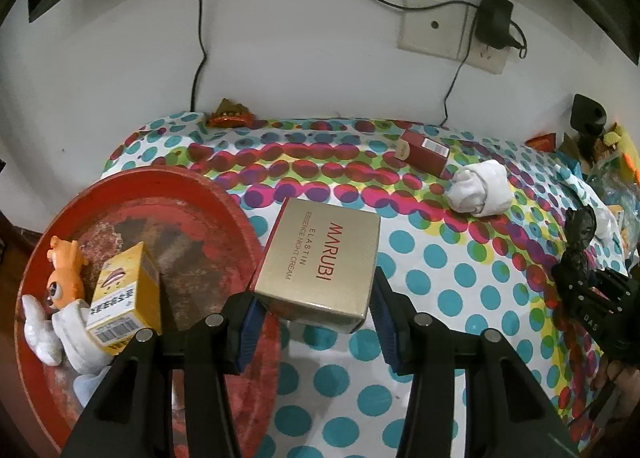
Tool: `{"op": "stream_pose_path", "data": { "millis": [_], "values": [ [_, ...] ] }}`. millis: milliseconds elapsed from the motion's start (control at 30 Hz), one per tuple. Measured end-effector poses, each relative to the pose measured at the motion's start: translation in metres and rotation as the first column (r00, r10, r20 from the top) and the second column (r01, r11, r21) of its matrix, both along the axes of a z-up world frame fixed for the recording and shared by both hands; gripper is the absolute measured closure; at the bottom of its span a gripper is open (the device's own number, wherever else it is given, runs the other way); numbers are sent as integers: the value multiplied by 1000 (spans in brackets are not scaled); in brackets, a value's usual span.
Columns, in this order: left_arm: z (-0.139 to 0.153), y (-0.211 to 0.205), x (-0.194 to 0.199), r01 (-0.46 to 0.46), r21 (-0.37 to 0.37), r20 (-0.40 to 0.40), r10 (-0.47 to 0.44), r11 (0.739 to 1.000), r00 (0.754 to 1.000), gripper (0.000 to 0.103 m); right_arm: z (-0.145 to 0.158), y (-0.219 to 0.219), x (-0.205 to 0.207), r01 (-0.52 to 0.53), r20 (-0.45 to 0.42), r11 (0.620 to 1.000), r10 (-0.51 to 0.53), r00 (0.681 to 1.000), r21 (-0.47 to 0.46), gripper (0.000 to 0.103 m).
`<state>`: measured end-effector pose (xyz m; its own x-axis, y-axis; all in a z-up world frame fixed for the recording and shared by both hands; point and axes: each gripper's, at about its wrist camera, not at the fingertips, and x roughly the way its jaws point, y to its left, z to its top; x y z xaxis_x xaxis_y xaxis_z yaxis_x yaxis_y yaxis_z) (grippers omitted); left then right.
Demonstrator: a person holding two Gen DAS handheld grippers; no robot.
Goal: Organize objects
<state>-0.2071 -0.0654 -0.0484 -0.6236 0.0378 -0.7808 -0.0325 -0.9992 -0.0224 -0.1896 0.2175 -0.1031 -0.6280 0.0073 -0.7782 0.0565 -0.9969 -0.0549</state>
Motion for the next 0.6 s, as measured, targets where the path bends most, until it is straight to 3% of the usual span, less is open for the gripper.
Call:
{"op": "stream_pose_path", "data": {
  "millis": [600],
  "values": [
    [0, -59, 7, -95, -1, 2, 95, 996, 996, 58, 1, -3, 0, -4, -3, 1000, 4, 1000, 28, 81]
  ]
}}
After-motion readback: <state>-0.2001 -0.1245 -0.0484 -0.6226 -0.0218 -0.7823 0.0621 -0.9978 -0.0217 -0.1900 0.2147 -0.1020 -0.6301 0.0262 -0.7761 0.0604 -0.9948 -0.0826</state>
